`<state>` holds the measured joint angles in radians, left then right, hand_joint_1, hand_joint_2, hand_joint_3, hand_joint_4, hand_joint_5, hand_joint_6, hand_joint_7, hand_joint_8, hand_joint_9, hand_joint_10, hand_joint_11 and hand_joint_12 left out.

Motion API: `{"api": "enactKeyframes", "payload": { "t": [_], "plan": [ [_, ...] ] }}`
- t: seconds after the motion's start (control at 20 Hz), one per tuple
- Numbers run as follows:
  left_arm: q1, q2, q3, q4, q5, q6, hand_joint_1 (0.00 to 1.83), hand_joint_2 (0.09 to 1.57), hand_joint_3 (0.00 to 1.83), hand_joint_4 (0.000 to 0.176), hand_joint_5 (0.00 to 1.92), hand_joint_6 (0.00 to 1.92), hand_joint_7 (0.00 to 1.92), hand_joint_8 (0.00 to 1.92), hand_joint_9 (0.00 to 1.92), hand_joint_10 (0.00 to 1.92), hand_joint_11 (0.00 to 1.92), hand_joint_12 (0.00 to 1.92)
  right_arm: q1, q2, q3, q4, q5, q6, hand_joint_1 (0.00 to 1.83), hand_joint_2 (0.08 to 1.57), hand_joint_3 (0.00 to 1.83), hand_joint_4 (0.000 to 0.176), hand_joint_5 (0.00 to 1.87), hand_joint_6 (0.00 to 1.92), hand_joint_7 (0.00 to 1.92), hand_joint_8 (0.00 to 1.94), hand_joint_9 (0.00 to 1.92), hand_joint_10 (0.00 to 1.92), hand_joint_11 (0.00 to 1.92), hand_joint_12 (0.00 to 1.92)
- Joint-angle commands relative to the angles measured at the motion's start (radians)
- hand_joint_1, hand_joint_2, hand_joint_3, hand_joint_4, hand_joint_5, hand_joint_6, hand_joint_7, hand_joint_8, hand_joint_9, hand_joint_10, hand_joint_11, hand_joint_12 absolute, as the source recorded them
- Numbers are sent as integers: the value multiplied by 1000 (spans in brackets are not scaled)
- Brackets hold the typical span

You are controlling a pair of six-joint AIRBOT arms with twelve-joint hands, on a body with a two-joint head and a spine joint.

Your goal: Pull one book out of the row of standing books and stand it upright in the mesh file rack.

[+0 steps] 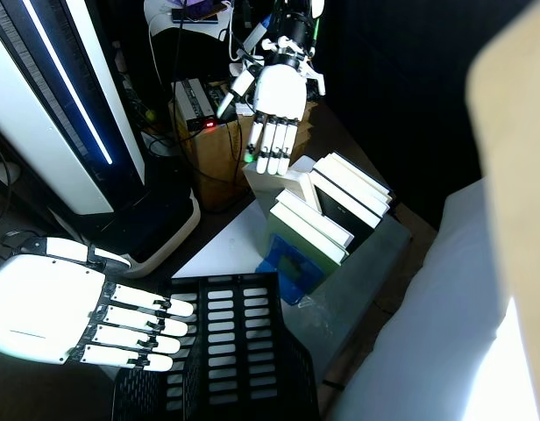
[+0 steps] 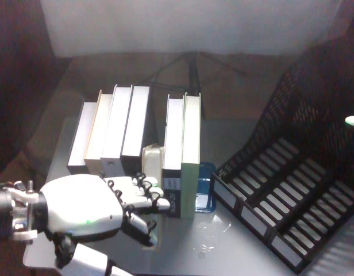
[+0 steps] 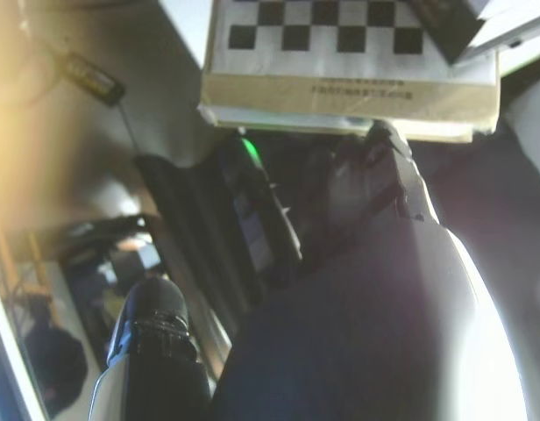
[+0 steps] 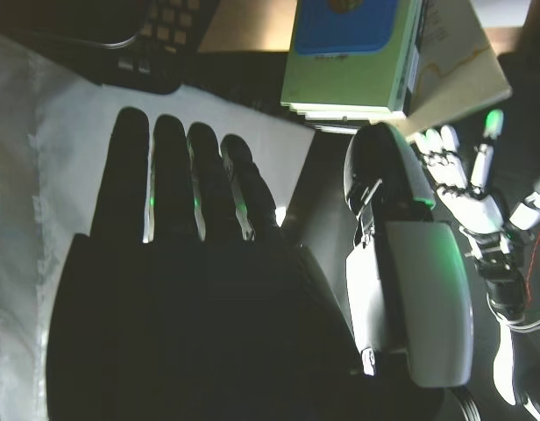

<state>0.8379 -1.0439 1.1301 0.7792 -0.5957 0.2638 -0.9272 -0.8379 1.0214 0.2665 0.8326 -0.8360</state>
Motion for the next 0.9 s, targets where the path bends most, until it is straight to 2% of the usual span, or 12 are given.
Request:
{"api": "enactKeyframes", "payload": {
  "t": [0.0, 0.1, 0.25, 0.3, 0.35, 0.4, 0.45, 0.55, 0.6, 0.7, 0.8, 0.85],
  "plan": [
    [5, 9, -4, -26, -54, -15, 94, 1165, 5, 0, 710, 30, 91, 5, 0, 0, 0, 0, 2, 12, 1, 11, 111, 5, 386, 1292, 2, 0, 0, 0, 0, 0, 0, 0, 0, 0],
    [2, 19, -5, -34, -92, -37, 25, 1216, 22, 0, 633, 7, 50, 0, 0, 0, 0, 0, 2, 12, 1, 13, 111, 5, 408, 1292, 1, 0, 0, 0, 0, 0, 0, 0, 0, 0],
    [-11, 34, -7, -83, -162, -30, 102, 1269, 32, 0, 515, 0, 92, 14, 0, 0, 0, 0, 1, 14, 1, 18, 117, 6, 424, 1293, 1, 0, 0, 0, 0, 0, 0, 0, 0, 0],
    [-19, 40, -9, -106, -194, -16, 281, 1265, 21, 0, 473, 5, 124, 22, 0, 0, 0, 0, 1, 18, -2, 18, 122, 7, 389, 1295, 2, 0, 0, 0, 0, 0, 0, 0, 0, 0],
    [-29, 48, -12, -130, -225, 0, 281, 1265, 21, 0, 473, 5, 124, 22, 0, 0, 0, 0, 1, 25, -10, 13, 133, 7, 389, 1295, 2, 0, 0, 0, 0, 0, 0, 0, 0, 0],
    [-33, 56, -16, -164, -258, 19, 370, 1317, 31, 0, 286, 0, 24, 4, 0, 0, 0, 0, 1, 32, -18, 4, 143, 7, 364, 1296, 2, 0, 0, 0, 0, 0, 0, 0, 0, 0],
    [-32, 67, -20, -209, -294, 44, 610, 1316, 6, 0, 162, 9, 0, 0, 0, 0, 0, 0, 1, 41, -26, -8, 153, 8, 410, 1290, 0, 0, 0, 0, 0, 0, 0, 0, 0, 0],
    [-9, 90, -21, -349, -361, 115, 676, 1314, 2, 0, 126, 4, 0, 0, 0, 0, 0, 0, 1, 56, -43, -49, 177, 24, 407, 1284, 0, 0, 0, 0, 0, 0, 0, 0, 0, 0],
    [5, 96, -17, -409, -386, 146, 658, 1319, 4, 0, 123, 4, 0, 0, 0, 0, 0, 0, 2, 58, -45, -69, 184, 38, 444, 1281, 0, 0, 0, 0, 0, 0, 0, 0, 0, 0],
    [35, 111, -4, -570, -449, 224, 440, 1429, 38, 0, 52, 8, 0, 0, 0, 0, 0, 0, 29, 63, -52, -142, 182, 66, 432, 1256, 0, 0, 0, 0, 0, 0, 0, 0, 0, 0],
    [56, 121, 10, -675, -485, 258, 252, 1486, 35, 0, 4, 1, 0, 0, 0, 0, 0, 0, 82, 65, -53, -223, 148, 81, 517, 1215, 0, 0, 0, 0, 0, 0, 0, 0, 0, 0],
    [64, 125, 17, -714, -494, 271, 416, 1431, 0, 28, 0, 0, 0, 0, 0, 0, 0, 0, 114, 64, -53, -258, 126, 85, 618, 1177, 0, 3, 0, 0, 0, 0, 0, 0, 0, 0]
  ]
}}
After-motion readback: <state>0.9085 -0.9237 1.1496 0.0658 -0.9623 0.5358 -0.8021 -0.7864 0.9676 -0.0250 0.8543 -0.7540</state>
